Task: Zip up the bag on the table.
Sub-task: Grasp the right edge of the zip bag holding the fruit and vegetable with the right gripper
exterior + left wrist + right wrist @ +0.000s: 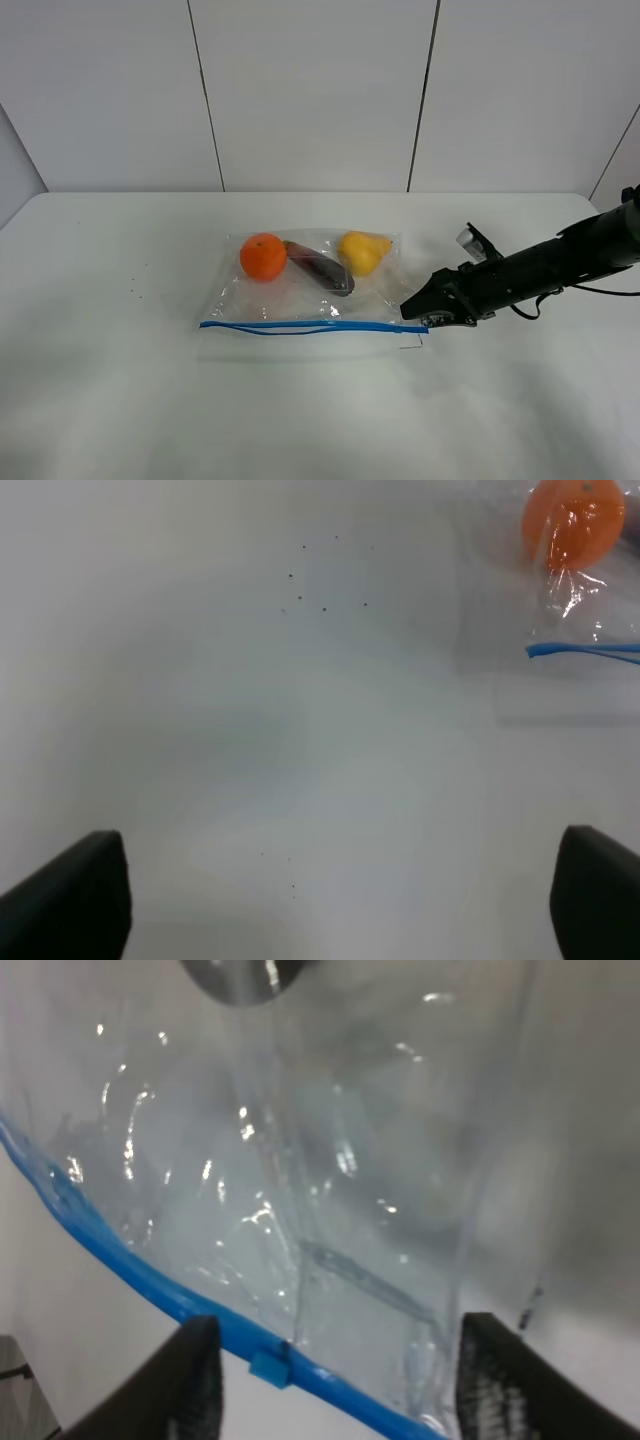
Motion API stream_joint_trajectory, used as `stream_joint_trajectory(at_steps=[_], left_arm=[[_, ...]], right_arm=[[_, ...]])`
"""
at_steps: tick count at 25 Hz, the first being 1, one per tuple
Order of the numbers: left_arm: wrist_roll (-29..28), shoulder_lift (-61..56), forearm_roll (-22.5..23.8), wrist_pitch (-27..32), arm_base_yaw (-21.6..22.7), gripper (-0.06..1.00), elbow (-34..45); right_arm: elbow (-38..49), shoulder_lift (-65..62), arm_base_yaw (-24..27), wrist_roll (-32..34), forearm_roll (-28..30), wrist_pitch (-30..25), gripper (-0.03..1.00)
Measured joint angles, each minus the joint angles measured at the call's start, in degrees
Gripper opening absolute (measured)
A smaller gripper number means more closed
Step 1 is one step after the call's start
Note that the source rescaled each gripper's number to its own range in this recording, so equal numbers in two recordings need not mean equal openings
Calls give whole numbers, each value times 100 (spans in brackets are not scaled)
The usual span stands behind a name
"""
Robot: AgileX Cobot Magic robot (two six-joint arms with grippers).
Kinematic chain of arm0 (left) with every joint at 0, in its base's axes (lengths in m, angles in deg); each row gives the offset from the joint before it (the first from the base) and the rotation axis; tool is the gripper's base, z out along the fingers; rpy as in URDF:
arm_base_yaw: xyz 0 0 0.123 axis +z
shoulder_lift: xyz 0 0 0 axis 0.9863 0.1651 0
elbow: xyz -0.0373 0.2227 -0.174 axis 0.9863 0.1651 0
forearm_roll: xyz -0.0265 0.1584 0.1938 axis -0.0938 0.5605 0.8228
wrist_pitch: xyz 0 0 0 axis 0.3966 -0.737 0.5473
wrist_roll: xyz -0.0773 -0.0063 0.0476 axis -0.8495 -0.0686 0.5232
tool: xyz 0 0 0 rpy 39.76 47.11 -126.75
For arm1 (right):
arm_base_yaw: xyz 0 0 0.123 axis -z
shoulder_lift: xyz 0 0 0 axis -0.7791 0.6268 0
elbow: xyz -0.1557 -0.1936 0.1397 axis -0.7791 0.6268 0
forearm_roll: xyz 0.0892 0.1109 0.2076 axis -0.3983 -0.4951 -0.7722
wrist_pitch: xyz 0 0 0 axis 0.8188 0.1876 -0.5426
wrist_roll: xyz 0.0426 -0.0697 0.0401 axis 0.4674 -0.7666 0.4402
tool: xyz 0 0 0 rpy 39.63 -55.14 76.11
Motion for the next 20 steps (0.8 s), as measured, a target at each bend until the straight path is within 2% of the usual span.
stream_joint_trajectory(at_steps=[3, 5, 13, 20], left_arm=[[0, 0, 0, 0, 0, 100, 0], [0, 0, 0, 0, 0, 100, 0], [0, 0, 0, 0, 0, 100, 0], [0, 0, 0, 0, 0, 100, 0]], right_arm=[[0, 0, 42, 0, 0, -16, 47], [0, 0, 42, 0, 0, -21, 45], [-1, 71, 42, -11, -8, 158, 44], [-6, 276, 42, -536, -513, -18, 44]])
